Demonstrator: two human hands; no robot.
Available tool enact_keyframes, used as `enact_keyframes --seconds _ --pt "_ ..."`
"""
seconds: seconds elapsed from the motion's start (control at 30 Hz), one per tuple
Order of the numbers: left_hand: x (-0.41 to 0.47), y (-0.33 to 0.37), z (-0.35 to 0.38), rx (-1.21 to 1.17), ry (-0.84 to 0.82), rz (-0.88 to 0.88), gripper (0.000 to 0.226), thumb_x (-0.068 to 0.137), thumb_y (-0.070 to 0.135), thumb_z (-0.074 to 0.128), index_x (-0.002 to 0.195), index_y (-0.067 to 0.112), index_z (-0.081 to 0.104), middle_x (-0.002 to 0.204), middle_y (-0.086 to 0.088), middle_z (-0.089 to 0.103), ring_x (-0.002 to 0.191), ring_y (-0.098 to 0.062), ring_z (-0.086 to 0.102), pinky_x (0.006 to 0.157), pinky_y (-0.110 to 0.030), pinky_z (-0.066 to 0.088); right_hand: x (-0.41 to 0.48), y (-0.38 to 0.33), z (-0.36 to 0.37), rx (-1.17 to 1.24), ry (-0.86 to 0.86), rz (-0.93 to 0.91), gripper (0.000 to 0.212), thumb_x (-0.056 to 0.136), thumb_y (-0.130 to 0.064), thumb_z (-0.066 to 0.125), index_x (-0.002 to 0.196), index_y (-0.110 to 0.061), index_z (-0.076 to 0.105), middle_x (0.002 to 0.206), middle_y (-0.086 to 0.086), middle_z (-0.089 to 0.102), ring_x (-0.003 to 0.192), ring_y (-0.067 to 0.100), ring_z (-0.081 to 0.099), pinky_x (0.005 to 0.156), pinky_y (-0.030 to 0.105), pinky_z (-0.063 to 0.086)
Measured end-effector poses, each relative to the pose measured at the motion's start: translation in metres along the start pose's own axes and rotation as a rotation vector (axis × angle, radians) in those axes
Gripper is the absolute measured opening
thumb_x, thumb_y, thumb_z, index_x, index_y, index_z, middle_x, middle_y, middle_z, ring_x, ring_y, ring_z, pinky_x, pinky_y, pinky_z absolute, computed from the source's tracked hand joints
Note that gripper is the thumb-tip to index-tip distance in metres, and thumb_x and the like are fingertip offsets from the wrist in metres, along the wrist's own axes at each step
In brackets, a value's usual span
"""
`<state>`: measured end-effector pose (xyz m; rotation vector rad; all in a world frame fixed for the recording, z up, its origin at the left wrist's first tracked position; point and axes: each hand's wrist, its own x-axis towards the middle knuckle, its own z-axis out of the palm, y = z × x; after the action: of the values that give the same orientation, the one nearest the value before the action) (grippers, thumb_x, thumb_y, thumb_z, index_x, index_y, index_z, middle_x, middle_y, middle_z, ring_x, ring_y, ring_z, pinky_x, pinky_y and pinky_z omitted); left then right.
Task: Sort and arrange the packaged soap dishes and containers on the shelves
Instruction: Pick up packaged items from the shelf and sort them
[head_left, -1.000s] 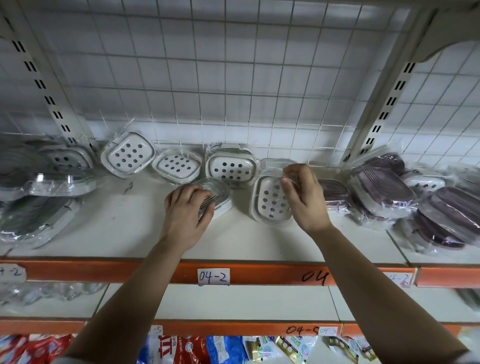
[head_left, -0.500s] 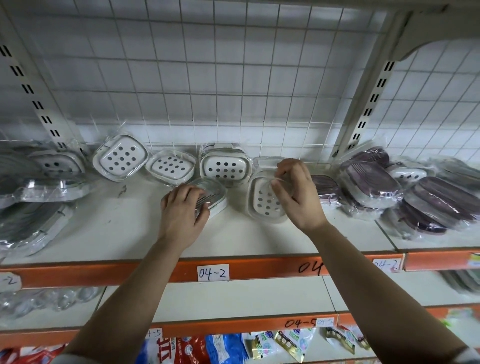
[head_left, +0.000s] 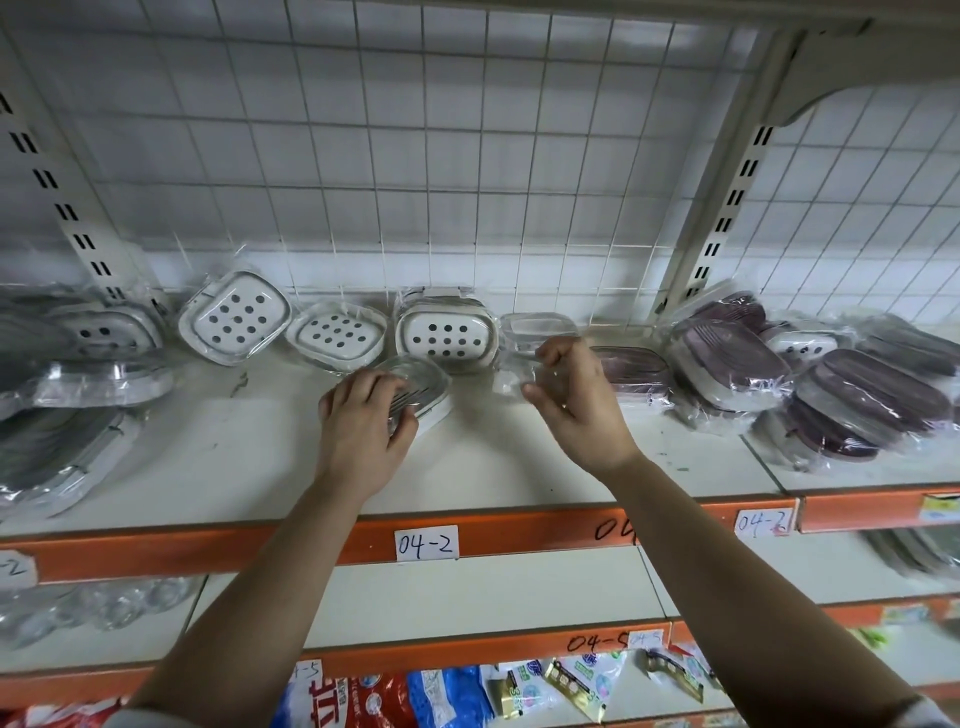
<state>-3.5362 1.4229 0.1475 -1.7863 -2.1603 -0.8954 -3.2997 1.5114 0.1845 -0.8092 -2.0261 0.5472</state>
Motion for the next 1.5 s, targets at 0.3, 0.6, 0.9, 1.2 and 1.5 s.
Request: enact_keyframes --seconds 0.3,0.6,0.9,1.2,1.5 --pt "-0.001 0.003 -0.009 0.007 -0.032 -0.017 0.054 0.075 0.051 0.045 0.108 0.016 0.071 0.112 -0.003 0.063 0.103 -0.032 0.055 0.084 -0.043 0.041 -0.017 0.017 0.008 -0.305 -0.165 0.018 0.036 0.079 -0.03 0.077 0.109 -0.013 0.069 0.116 0.007 0.057 0.108 0.03 0.049 0.098 0.043 0.04" --pt "-0.003 0.0 -0.014 -0.157 -0.139 -0.001 0.052 0.074 0.03 0.068 0.121 0.008 0.063 0.127 -0.012 0.052 0.115 -0.037 0.047 0.095 -0.046 0.047 -0.021 0.003 0.026 -0.399 0.008 0.119 0.033 0.076 -0.029 0.078 0.097 -0.009 0.063 0.106 0.006 0.062 0.105 0.031 0.05 0.096 0.034 0.029" --pt "-0.011 0.033 -0.024 -0.204 -0.014 0.132 0.061 0.077 0.054 0.058 0.12 0.011 0.068 0.119 -0.01 0.06 0.108 -0.035 0.056 0.092 -0.04 0.048 -0.064 -0.023 -0.017 -0.225 0.147 0.193 0.037 0.078 -0.033 0.068 0.105 -0.008 0.065 0.108 0.005 0.061 0.102 0.029 0.057 0.086 0.045 0.048" --pt "-0.048 0.161 0.007 -0.211 0.064 0.428 0.053 0.083 0.053 0.062 0.115 0.011 0.072 0.124 -0.013 0.063 0.104 -0.035 0.059 0.095 -0.04 0.045 -0.156 0.0 -0.137 -0.321 0.314 0.22 0.033 0.079 -0.026 0.071 0.104 -0.005 0.066 0.11 0.007 0.06 0.103 0.031 0.059 0.088 0.045 0.049" --pt "-0.139 0.328 0.058 -0.232 -0.056 0.414 0.057 0.083 0.054 0.059 0.118 0.009 0.069 0.124 -0.012 0.062 0.108 -0.037 0.056 0.097 -0.044 0.045 -0.29 0.059 -0.286 -0.404 0.299 0.323 0.034 0.078 -0.028 0.069 0.104 -0.006 0.066 0.111 0.008 0.061 0.1 0.028 0.059 0.085 0.033 0.046"
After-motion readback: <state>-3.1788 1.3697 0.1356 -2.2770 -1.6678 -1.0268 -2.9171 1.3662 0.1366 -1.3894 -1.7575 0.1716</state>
